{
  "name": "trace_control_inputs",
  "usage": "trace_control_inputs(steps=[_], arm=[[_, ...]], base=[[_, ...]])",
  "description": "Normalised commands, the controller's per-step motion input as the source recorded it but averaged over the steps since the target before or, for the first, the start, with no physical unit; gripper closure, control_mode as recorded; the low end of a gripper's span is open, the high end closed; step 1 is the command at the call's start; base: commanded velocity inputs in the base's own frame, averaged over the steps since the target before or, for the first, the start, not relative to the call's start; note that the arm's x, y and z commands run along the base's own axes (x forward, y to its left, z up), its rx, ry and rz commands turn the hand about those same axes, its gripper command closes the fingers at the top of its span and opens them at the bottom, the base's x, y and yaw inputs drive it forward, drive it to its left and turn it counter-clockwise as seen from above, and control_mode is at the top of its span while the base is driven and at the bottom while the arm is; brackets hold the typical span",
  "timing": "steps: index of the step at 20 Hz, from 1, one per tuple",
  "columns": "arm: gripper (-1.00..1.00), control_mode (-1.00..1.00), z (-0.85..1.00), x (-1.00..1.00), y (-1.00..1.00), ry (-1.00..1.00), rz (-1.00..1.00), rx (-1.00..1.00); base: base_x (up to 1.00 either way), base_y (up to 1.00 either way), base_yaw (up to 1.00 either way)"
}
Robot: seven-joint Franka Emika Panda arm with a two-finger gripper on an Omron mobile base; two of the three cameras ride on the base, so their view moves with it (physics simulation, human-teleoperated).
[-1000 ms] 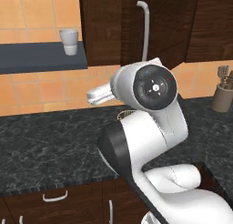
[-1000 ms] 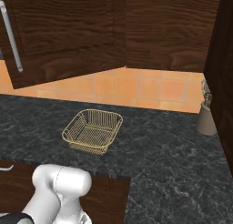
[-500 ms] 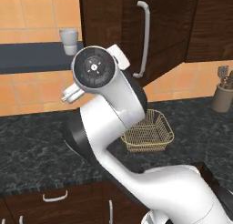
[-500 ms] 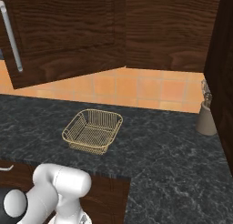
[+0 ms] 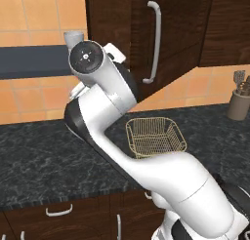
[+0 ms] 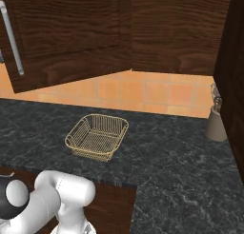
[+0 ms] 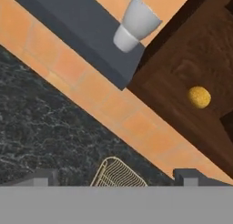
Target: Open the cabinet, pick up the bread from the cabinet and place it in the basket. Then move the basket to the dining counter.
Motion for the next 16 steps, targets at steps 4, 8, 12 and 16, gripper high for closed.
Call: trace_control_inputs(steps=[4, 8, 12, 16], arm=[[-1.00, -1.00, -0.73, 0.77, -0.02, 0.00, 0.03, -0.25], [-1.00, -1.00, -0.19, 0.47, -0.58, 0.01, -0.01, -0.17], [-1.00, -1.00, -0.01, 0.49, -0.64, 0.07, -0.12, -0.09], [-1.00, -1.00, 0.00, 0.13, -0.74, 0.06, -0.20, -0.07]], base=[[0.00, 0.00, 0.00], [0.00, 0.00, 0.00], [0.00, 0.00, 0.00], [0.00, 0.00, 0.00]])
